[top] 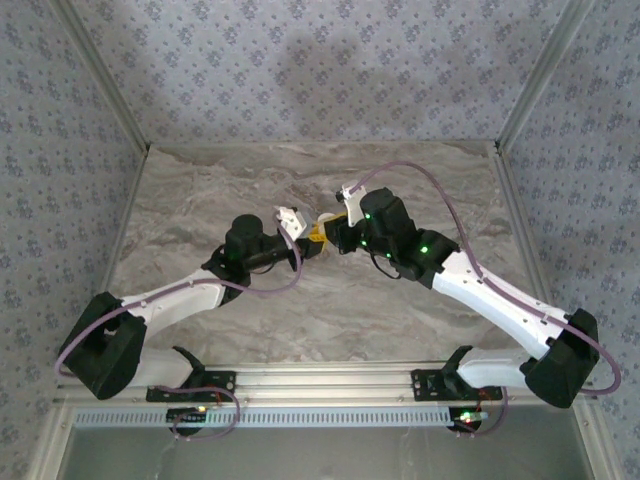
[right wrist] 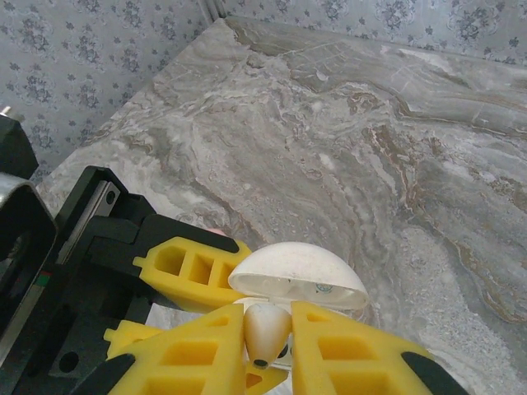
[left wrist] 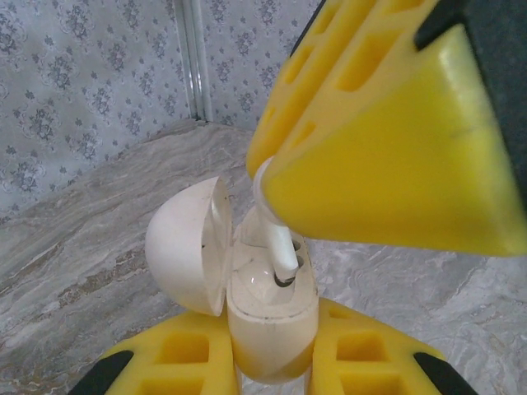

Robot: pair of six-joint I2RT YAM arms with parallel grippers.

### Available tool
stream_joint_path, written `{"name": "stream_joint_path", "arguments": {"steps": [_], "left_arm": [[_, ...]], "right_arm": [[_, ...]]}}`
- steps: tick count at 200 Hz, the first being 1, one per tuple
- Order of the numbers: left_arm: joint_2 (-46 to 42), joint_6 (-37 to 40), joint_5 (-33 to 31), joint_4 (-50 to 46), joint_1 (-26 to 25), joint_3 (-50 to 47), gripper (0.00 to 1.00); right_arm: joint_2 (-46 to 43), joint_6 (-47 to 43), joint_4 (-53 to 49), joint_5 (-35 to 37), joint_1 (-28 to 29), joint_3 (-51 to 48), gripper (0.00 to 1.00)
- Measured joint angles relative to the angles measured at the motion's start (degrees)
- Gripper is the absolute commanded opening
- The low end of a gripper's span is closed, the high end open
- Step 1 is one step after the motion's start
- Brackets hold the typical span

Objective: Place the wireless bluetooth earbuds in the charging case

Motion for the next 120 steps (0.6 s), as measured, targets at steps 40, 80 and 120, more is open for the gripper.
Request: {"name": "stream_joint_path", "arguments": {"steps": [40, 80, 120], "left_arm": [[0.0, -0.8, 0.0, 0.1, 0.0, 0.0, 0.13], [-0.2, -1.0, 0.0, 0.2, -0.1, 0.0, 0.13], [-0.5, -1.0, -0.4, -0.2, -0.1, 0.0, 0.13]], "right_arm": [[0.0, -1.5, -0.5, 0.0, 0.4, 0.0, 0.19], [0.4, -3.1, -4.6, 1.4, 1.7, 1.3, 0.19], [2.1, -3.4, -6.4, 3.0, 2.6, 3.3, 0.27]]}}
